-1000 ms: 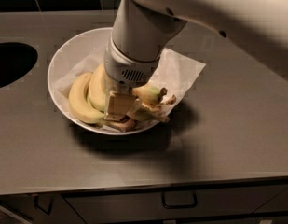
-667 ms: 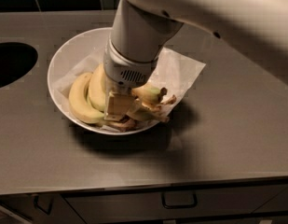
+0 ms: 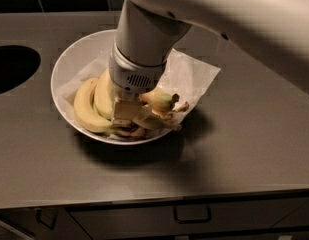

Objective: Pick banana from white bowl

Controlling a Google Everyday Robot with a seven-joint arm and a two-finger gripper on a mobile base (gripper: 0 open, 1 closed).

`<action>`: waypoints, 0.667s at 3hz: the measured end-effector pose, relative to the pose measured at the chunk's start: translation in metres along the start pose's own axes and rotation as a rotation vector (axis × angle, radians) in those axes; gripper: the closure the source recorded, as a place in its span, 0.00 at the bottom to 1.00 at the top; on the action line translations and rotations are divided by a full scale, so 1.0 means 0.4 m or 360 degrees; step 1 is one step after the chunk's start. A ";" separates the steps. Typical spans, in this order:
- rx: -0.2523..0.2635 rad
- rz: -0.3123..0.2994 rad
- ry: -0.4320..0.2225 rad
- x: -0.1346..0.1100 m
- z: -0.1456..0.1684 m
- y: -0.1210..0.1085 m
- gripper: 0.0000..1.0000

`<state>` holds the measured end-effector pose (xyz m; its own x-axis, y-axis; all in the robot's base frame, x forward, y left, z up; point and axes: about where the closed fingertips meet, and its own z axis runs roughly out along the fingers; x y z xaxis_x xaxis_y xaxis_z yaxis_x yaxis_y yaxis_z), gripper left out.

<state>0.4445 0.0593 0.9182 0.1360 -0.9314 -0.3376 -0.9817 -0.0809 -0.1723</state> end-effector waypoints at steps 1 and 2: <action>0.0000 0.0000 0.0000 0.000 0.000 0.000 1.00; 0.0000 0.0000 0.0000 0.000 0.000 0.000 1.00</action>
Offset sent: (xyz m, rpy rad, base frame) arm 0.0000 0.0000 0.0000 0.0000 0.0000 0.0000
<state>0.4445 0.0593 0.9183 0.1360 -0.9314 -0.3376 -0.9817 -0.0808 -0.1725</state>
